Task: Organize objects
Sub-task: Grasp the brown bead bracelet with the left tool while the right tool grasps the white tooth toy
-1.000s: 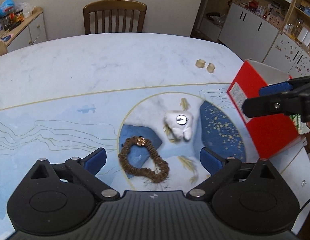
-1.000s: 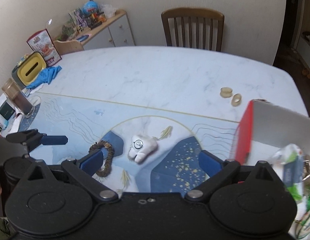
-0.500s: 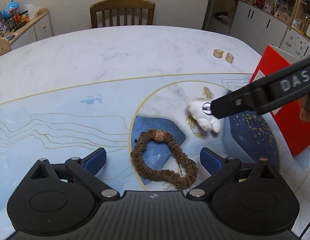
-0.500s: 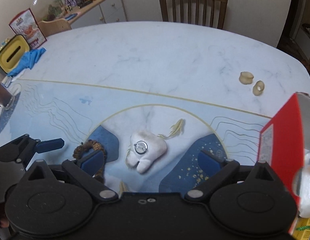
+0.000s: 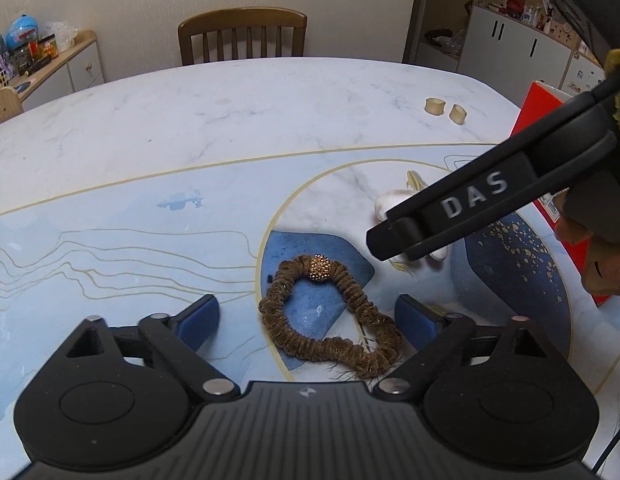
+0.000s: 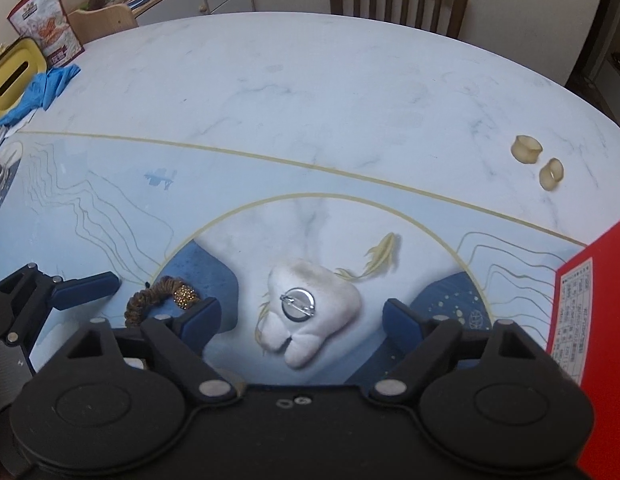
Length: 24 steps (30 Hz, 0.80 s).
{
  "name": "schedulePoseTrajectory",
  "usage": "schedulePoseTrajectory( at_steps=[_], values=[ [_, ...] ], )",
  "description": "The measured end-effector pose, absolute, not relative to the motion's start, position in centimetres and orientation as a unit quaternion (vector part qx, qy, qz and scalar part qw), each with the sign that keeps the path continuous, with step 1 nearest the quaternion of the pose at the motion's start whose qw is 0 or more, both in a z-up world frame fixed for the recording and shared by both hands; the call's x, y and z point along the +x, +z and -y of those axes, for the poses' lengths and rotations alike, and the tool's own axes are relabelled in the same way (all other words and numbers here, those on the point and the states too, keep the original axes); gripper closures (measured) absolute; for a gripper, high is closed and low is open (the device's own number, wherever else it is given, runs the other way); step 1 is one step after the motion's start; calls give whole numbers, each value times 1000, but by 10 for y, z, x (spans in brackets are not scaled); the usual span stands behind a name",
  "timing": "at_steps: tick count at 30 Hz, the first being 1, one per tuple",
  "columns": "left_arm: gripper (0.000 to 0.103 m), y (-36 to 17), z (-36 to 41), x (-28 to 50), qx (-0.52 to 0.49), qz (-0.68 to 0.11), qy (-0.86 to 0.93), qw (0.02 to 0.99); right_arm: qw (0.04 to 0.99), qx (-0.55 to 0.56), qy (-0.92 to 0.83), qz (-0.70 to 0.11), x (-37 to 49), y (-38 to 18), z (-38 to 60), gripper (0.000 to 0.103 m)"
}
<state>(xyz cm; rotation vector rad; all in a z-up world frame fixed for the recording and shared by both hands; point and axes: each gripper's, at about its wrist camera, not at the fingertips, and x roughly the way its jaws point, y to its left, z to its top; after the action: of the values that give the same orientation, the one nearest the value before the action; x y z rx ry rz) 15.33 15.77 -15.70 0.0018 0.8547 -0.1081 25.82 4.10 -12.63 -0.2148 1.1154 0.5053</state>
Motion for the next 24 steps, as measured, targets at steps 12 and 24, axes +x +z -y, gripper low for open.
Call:
schedulePoseTrajectory(
  at_steps=[12, 24],
  values=[
    [66, -148, -158, 156, -8, -418, -46, 907, 814, -121, 231, -519, 257, -130, -52, 41],
    [88, -144, -170, 163, -51, -437, -47, 897, 821, -111, 232, -510, 255, -124, -45, 57]
  ],
)
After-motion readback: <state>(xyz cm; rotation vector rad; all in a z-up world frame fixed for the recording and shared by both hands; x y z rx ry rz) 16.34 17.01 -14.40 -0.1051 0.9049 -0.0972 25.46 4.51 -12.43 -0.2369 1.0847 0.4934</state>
